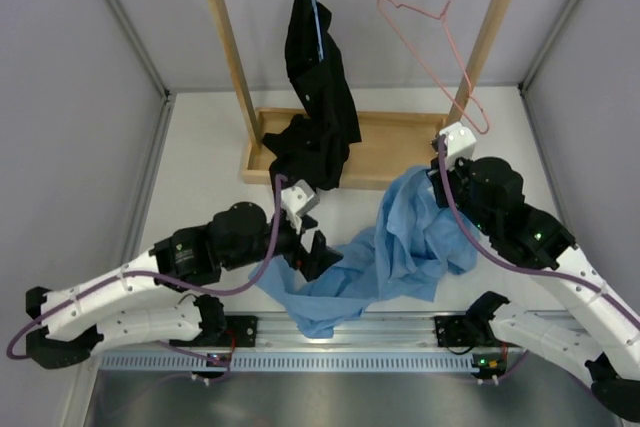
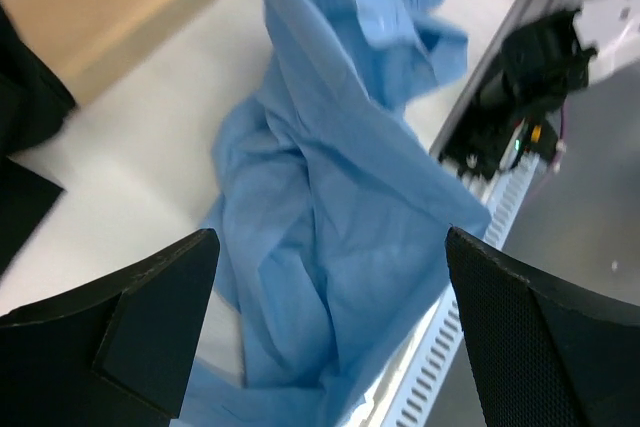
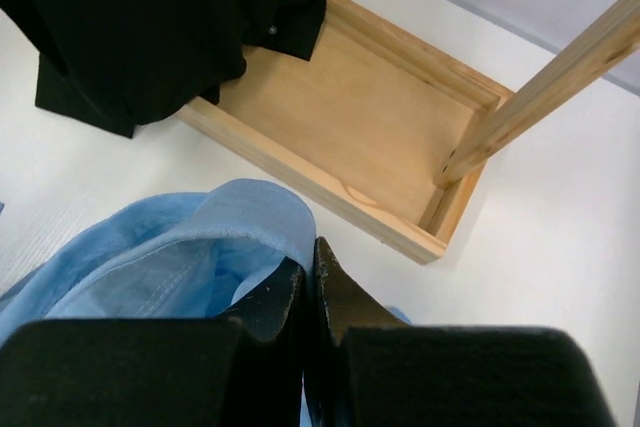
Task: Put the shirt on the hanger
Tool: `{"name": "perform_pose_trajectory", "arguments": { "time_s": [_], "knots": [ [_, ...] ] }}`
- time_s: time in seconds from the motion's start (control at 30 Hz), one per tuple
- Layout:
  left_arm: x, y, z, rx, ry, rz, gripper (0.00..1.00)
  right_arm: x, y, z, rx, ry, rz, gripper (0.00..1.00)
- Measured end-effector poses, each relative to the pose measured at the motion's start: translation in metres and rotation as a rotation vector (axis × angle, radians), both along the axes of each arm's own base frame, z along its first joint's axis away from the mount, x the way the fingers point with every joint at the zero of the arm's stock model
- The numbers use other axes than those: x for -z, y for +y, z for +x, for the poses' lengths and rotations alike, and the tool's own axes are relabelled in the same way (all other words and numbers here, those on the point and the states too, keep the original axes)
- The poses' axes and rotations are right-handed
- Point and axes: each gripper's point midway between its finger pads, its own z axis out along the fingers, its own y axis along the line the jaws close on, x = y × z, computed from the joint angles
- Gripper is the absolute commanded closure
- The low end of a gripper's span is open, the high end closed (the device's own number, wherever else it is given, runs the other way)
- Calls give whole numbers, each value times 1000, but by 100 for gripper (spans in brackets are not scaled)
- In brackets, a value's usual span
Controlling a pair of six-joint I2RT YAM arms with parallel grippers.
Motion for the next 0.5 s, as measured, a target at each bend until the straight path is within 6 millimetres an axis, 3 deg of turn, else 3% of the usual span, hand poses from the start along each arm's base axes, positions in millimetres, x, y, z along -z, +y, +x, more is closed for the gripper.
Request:
{"name": "perform_pose_trajectory", "arguments": {
  "time_s": [0.23, 0.33, 0.47, 0.5],
  "knots": [
    [92, -20, -54, 113, 34, 315, 2, -3, 0, 10, 37, 18, -4, 100],
    [107, -22, -63, 143, 23, 378, 2, -1, 3, 13, 34, 28, -11, 100],
    [116, -23, -59, 131, 6, 419, 3, -1, 4, 13, 29, 32, -14, 100],
    [119, -24, -58, 125, 0, 431, 12, -2, 4, 13, 27, 30, -12, 100]
  ]
}}
